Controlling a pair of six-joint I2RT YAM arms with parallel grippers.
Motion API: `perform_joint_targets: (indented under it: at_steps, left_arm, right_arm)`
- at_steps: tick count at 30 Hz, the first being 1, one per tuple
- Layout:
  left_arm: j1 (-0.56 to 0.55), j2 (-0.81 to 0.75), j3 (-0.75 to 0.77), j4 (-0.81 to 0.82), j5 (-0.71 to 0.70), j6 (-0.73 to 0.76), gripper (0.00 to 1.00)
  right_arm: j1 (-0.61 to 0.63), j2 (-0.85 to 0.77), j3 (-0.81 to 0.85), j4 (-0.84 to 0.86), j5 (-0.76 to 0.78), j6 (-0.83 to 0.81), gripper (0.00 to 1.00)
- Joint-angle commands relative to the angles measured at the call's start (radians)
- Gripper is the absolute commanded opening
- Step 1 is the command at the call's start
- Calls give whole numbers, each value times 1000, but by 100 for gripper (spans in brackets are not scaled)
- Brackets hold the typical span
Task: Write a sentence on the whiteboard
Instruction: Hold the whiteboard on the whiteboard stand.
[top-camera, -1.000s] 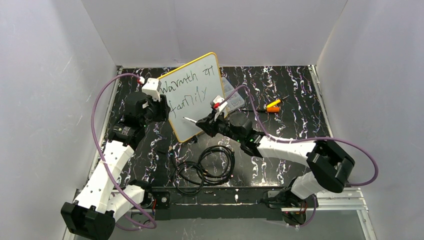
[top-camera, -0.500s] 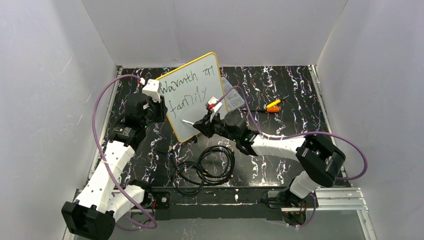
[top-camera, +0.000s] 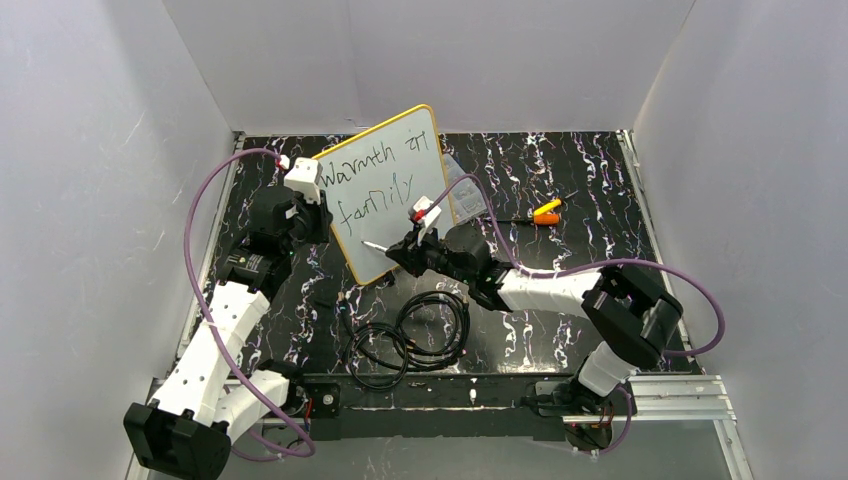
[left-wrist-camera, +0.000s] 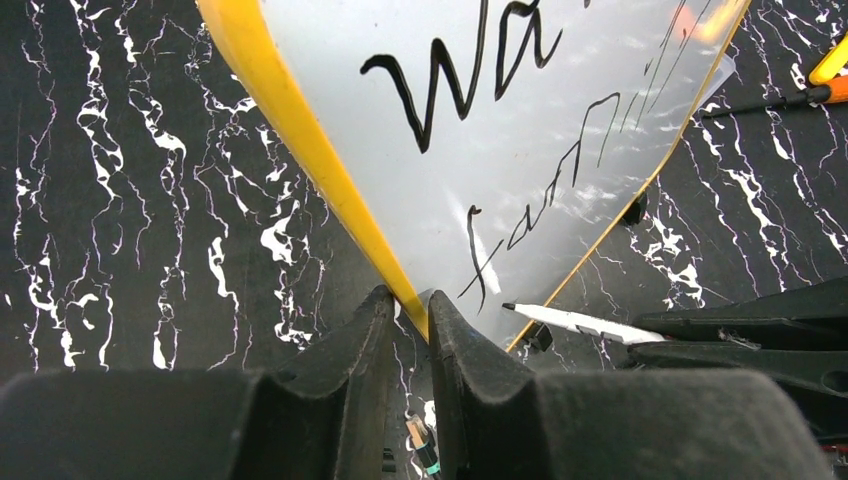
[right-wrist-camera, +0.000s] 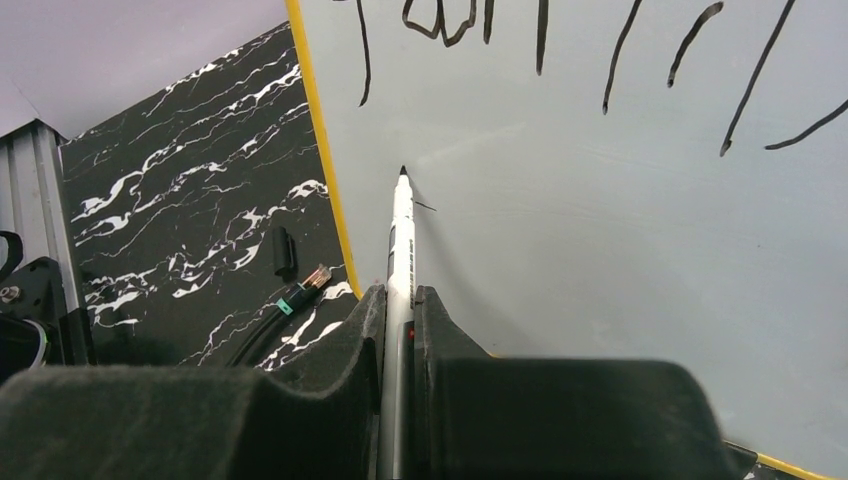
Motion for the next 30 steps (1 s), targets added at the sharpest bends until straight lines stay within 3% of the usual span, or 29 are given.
perform_joint_targets:
  at_steps: [1,30]
  left_arm:
    - [4,-18,-11,14,36,13,17]
    - [4,-22,-15,22,29,15,16]
  right_arm:
    - [-1,3,12,48,14,-21,1]
    - [-1,-26,-21,-9,35,-35,1]
